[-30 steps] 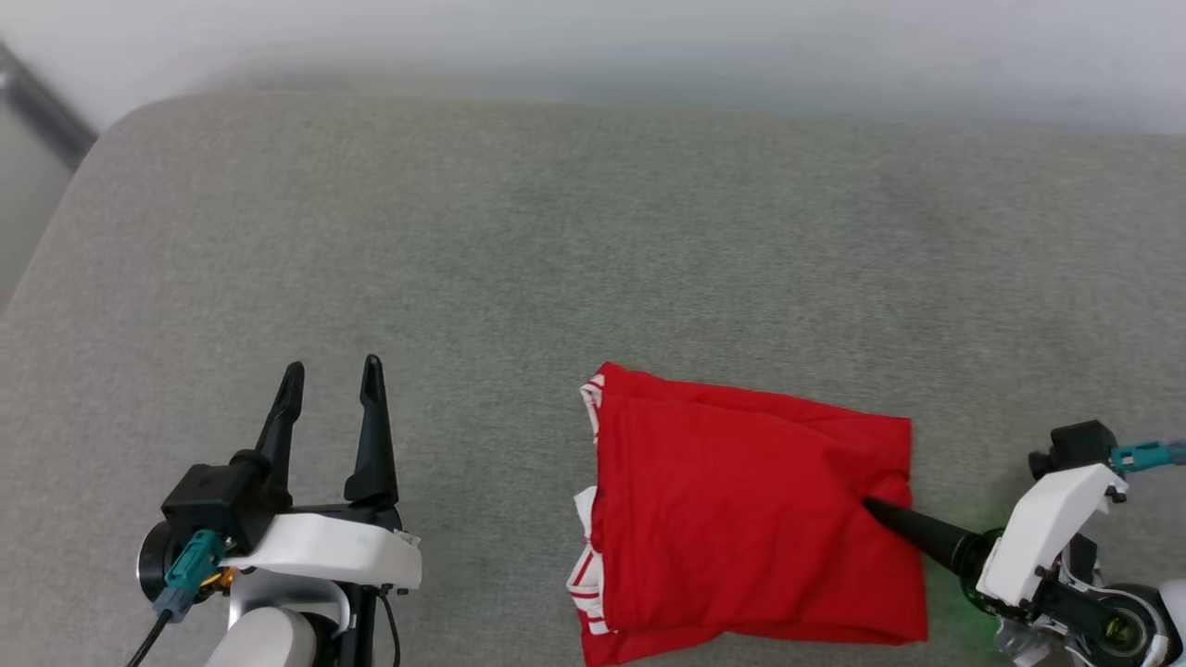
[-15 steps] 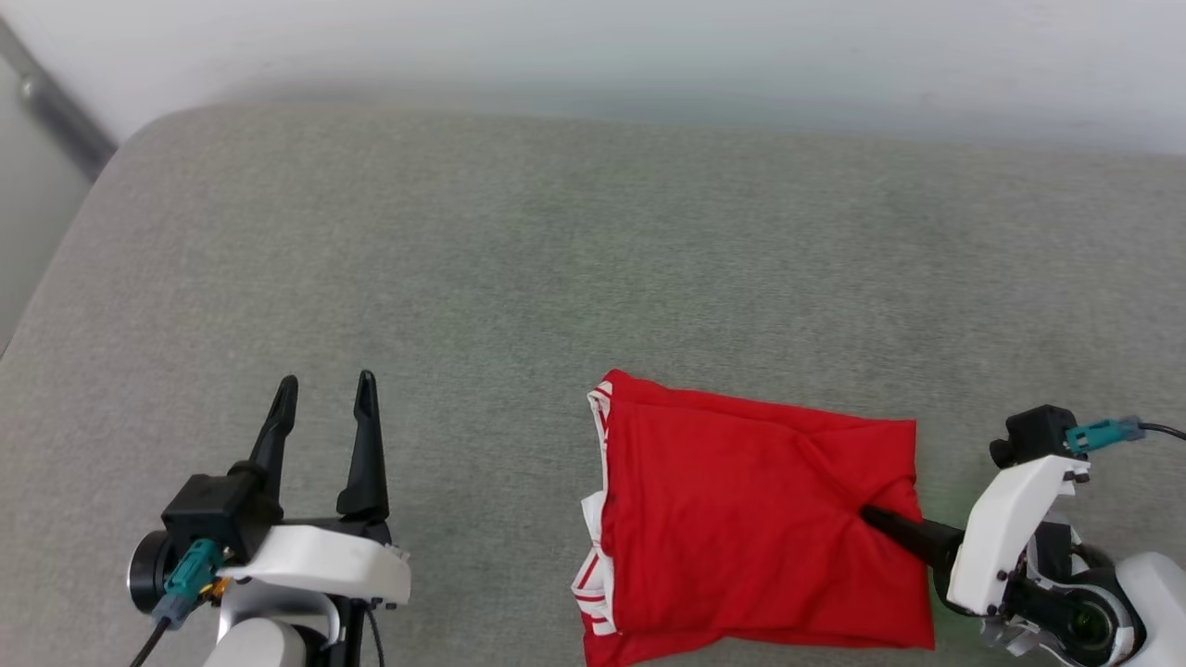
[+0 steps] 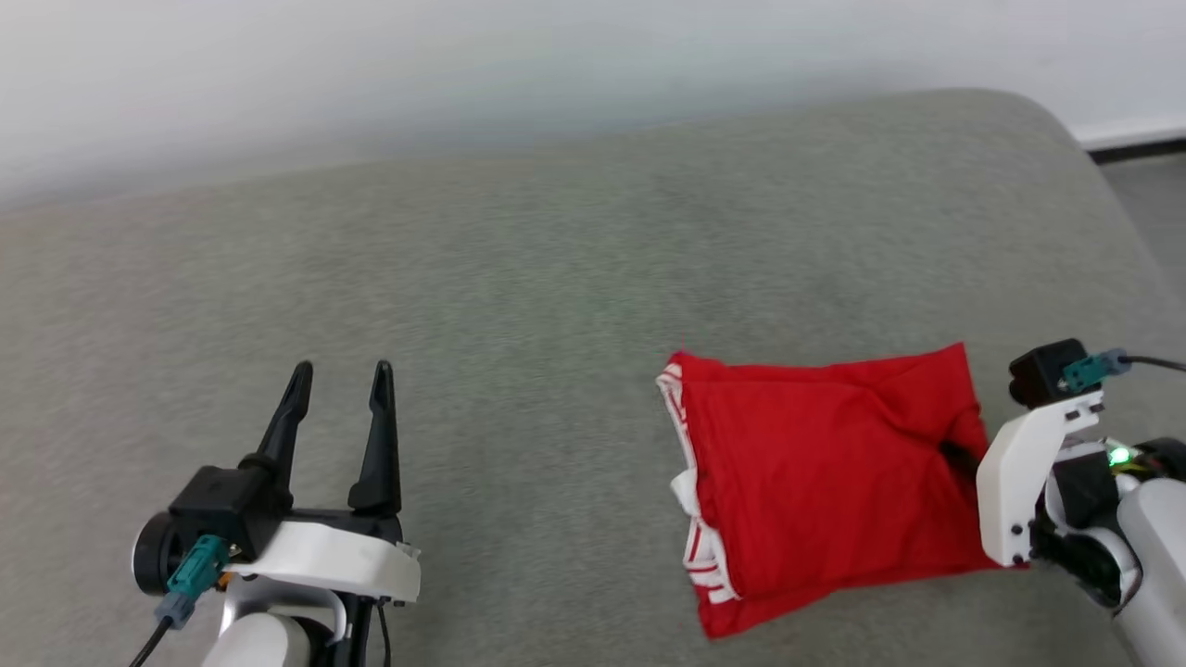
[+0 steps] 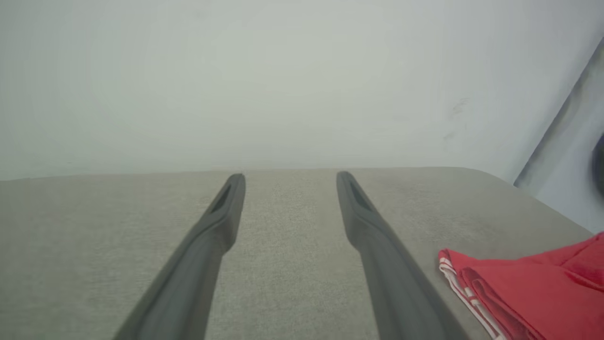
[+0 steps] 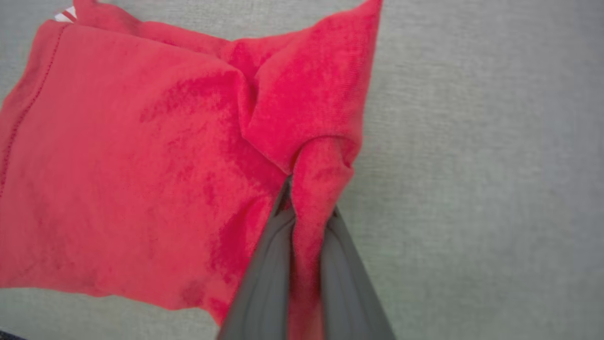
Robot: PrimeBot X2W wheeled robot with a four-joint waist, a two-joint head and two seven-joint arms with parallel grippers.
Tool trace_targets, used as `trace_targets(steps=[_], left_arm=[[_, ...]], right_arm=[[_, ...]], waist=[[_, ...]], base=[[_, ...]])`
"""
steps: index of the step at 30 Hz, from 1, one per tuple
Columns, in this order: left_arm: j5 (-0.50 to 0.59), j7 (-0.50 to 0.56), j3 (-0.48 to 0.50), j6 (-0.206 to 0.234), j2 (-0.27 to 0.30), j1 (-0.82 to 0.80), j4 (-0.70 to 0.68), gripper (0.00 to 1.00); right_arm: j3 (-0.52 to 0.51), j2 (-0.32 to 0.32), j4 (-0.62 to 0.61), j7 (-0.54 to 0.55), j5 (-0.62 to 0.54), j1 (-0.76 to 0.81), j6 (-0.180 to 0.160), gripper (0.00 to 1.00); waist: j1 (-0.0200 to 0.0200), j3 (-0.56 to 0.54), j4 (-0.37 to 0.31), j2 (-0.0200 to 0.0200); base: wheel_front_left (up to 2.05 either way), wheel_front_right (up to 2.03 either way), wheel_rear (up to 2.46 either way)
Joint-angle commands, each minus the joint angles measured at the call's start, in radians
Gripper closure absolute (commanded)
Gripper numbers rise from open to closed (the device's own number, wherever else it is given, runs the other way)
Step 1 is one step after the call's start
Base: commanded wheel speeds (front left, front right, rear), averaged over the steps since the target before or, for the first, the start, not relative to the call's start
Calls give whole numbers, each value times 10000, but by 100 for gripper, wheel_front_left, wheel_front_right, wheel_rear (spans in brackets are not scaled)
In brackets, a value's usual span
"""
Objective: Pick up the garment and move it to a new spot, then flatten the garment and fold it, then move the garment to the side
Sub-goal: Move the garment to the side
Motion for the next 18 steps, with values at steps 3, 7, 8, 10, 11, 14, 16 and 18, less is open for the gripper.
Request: trace_targets(steps=[3, 7, 8, 10, 11, 14, 16, 18], left_arm=[[139, 134, -78, -23, 92, -486, -284, 0], [348, 316, -214, -94, 193, -975, -498, 0], [408, 406, -268, -134, 218, -1163, -569, 0], [559, 609, -425, -225, 240, -1652, -654, 0], [622, 682, -490, -275, 223, -1911, -693, 0], [839, 869, -654, -416, 212, -2676, -788, 0], [951, 972, -771, -487, 209, -3049, -850, 0], [1054, 1092, -852, -556, 240, -3380, -918, 0]], right_arm=[[-347, 125, 429, -413, -617, -664, -10, 100], [-742, 323, 804, -976, -1010, -1143, -9, 100], [-909, 363, 922, -1225, -1168, -1356, -9, 100], [-1361, 328, 1230, -1840, -1446, -1809, -10, 100], [-1544, 351, 1469, -2011, -1467, -1930, -10, 100], [-2234, 195, 2149, -2700, -1825, -2577, -10, 100], [-2611, 86, 2553, -3031, -2034, -2955, -9, 100], [-2990, -122, 2963, -3305, -2233, -3257, -10, 100]], waist=[[0, 903, -1738, 0], [0, 1579, -2115, 0], [0, 1833, -2178, 0], [0, 2327, -2191, 0], [0, 2558, -2159, 0], [0, 3257, -1997, 0], [0, 3640, -1886, 0], [0, 3975, -1771, 0]], base=[[0, 0, 0], [0, 0, 0], [0, 0, 0], [0, 0, 0], [0, 0, 0], [0, 0, 0], [0, 0, 0], [0, 0, 0]])
